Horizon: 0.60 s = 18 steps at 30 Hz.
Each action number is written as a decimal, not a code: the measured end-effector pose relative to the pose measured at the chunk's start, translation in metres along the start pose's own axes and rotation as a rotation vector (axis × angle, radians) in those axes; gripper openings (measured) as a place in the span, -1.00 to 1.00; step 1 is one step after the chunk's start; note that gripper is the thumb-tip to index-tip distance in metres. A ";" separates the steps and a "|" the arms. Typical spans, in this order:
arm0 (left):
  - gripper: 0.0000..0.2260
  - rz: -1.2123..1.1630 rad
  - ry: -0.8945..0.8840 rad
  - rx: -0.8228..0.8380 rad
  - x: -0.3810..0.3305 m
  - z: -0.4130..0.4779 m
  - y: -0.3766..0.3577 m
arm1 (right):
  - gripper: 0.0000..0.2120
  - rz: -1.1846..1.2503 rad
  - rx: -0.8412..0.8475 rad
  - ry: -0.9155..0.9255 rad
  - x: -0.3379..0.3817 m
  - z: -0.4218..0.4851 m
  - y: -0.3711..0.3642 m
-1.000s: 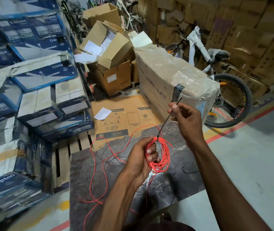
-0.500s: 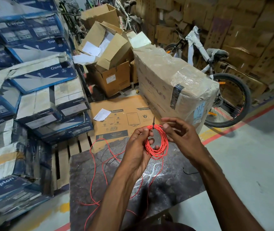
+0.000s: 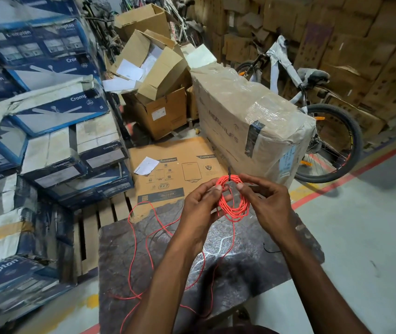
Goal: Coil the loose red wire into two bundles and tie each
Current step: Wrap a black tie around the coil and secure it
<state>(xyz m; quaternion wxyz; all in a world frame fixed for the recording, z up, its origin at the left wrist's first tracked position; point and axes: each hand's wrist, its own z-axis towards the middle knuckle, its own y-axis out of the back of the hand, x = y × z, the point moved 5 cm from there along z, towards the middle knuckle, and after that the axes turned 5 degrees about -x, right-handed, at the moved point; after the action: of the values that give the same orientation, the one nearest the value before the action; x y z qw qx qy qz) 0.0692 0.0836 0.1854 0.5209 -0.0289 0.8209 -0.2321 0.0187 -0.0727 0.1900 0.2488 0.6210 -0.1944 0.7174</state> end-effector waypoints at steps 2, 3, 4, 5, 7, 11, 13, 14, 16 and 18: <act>-0.82 0.055 -0.023 -0.035 0.001 0.003 0.002 | -0.74 -0.017 -0.022 0.024 -0.003 0.001 0.001; -0.83 0.068 -0.030 -0.053 0.002 0.004 0.002 | -0.74 -0.029 -0.034 0.041 -0.004 0.002 0.003; -0.83 0.073 -0.032 -0.068 0.003 0.006 0.002 | -0.73 -0.040 -0.044 0.057 -0.005 0.003 0.004; -0.84 0.073 -0.032 -0.081 0.005 0.008 0.001 | -0.73 -0.050 -0.053 0.073 -0.007 0.005 0.005; -0.86 0.074 -0.036 -0.106 0.010 0.014 -0.003 | -0.73 -0.058 -0.075 0.086 -0.009 0.008 0.009; -0.83 0.092 -0.052 -0.132 0.022 0.030 -0.016 | -0.75 -0.072 -0.130 0.125 -0.019 0.017 0.020; -0.80 0.103 -0.054 -0.139 0.031 0.040 -0.022 | -0.76 -0.103 -0.159 0.130 -0.029 0.026 0.028; -0.80 0.106 -0.054 -0.140 0.035 0.046 -0.026 | -0.77 -0.116 -0.168 0.128 -0.036 0.031 0.032; -0.79 0.112 -0.041 -0.143 0.044 0.058 -0.031 | -0.78 -0.131 -0.171 0.115 -0.051 0.043 0.039; -0.80 0.126 -0.016 -0.150 0.056 0.073 -0.036 | -0.78 -0.145 -0.169 0.105 -0.065 0.055 0.045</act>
<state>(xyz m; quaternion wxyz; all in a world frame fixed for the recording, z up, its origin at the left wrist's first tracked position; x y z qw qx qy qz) 0.1005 0.0099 0.1274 0.5375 -0.0182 0.8320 -0.1364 0.0420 -0.1483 0.1357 0.3612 0.5719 -0.1957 0.7100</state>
